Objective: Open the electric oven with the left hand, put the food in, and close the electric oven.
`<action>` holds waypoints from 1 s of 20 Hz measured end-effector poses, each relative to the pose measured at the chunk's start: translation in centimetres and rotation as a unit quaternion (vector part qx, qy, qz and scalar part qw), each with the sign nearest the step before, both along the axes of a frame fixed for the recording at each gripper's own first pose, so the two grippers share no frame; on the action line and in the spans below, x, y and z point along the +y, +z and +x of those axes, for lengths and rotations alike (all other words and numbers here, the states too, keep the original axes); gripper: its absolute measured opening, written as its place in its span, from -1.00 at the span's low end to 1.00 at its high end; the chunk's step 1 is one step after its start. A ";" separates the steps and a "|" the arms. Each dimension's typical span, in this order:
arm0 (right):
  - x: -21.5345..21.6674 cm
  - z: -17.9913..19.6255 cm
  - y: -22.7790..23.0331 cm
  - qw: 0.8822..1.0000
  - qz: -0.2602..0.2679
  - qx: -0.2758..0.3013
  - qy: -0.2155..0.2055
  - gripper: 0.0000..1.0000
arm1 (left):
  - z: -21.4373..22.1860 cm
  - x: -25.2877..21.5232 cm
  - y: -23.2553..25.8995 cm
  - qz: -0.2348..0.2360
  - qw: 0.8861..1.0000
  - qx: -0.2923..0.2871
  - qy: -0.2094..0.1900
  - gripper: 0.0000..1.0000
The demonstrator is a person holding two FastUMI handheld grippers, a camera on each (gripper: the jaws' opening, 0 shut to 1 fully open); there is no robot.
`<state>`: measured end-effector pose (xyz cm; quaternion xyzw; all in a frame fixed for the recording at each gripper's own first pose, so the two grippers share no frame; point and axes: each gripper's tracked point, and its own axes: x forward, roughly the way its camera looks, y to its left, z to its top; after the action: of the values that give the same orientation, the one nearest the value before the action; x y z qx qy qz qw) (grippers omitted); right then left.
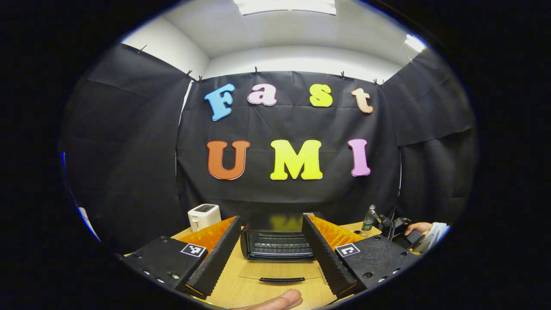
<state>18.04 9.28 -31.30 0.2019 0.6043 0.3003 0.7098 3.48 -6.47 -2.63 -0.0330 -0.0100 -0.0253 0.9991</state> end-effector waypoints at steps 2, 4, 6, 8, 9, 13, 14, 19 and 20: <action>0.5 0.1 -0.3 1.000 0.001 0.010 -0.002 0.73 | 0.1 -0.3 -0.6 0.000 1.000 0.007 -0.005 0.87; 0.4 0.2 -0.6 1.000 -0.002 0.018 0.000 0.25 | 0.2 -0.6 -0.8 0.000 1.000 0.010 -0.010 0.87; 0.3 0.4 -0.9 0.999 -0.001 0.031 -0.014 -0.05 | 0.2 -0.6 -1.4 -0.002 1.000 0.015 -0.014 0.87; 0.4 0.3 -1.0 0.999 0.005 0.035 -0.017 -0.07 | 0.1 -0.6 -1.6 -0.012 0.999 0.020 -0.022 0.87; 0.4 0.0 -0.8 0.999 0.009 0.035 -0.019 0.06 | 0.0 -0.6 -1.5 -0.018 0.999 0.019 -0.025 0.87; 0.3 -0.4 -0.1 0.999 0.005 0.023 -0.038 -0.22 | -0.8 0.5 -1.7 -0.036 0.999 0.019 -0.030 0.87; 0.2 -0.6 0.3 0.999 0.006 0.014 -0.045 -0.23 | -1.0 0.7 -1.9 -0.038 0.999 0.020 -0.031 0.87; -0.1 -3.0 3.7 0.997 0.013 -0.028 -0.072 -0.24 | -2.5 1.9 -1.9 -0.031 0.999 0.013 -0.040 0.84; 0.3 -3.6 4.4 0.996 0.020 -0.037 -0.078 -0.24 | -2.7 2.4 -1.9 -0.028 0.999 0.009 -0.038 0.84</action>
<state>14.47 9.61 -26.93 0.2513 0.5539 0.2634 0.7487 0.77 -4.08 -4.56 -0.0611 -0.0003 -0.0630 0.9961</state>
